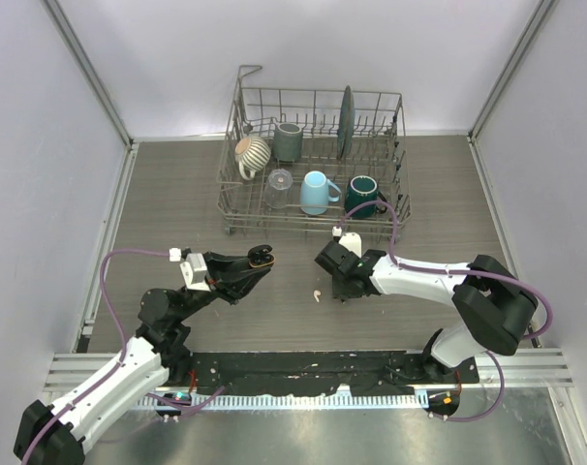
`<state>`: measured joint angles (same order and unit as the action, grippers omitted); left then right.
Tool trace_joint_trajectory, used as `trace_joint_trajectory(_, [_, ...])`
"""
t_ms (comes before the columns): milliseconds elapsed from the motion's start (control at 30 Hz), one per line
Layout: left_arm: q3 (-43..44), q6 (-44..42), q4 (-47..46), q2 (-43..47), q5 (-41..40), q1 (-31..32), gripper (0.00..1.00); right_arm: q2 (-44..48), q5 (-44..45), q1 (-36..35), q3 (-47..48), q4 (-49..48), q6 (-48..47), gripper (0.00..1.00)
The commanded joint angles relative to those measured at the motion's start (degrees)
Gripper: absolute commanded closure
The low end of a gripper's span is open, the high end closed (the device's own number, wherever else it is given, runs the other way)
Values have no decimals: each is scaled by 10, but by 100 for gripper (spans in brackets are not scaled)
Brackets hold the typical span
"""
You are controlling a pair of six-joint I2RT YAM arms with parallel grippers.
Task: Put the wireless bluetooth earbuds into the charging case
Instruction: Pick up the earbud from the center of the board, then place the earbud in the charging case.
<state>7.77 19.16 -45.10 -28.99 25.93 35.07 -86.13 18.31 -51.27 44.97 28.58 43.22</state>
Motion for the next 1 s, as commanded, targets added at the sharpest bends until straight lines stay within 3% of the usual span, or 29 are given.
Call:
trace_joint_trajectory(0, [1, 2, -17, 1, -7, 0, 100, 9, 9, 1, -6, 15, -4, 81])
trace_joint_trajectory(233, [1, 4, -17, 3, -6, 0, 100, 59, 23, 1, -3, -1, -3, 99])
trace_joint_trajectory(400, [1, 4, -19, 1, -10, 0, 100, 176, 51, -1, -30, -57, 31, 99])
trace_joint_trajectory(600, [1, 9, -38, -12, -17, 0, 100, 370, 120, -22, -102, -227, 53, 99])
trace_joint_trajectory(700, [1, 12, -53, -21, -18, 0, 100, 416, 143, -37, -115, -299, 27, 99])
trace_joint_trajectory(800, [1, 17, -69, -33, -18, 0, 100, 440, 164, -61, -124, -392, 1, 99])
trace_joint_trajectory(967, [4, 20, -85, -42, -20, 0, 100, 434, 227, -173, -153, -588, -126, 99])
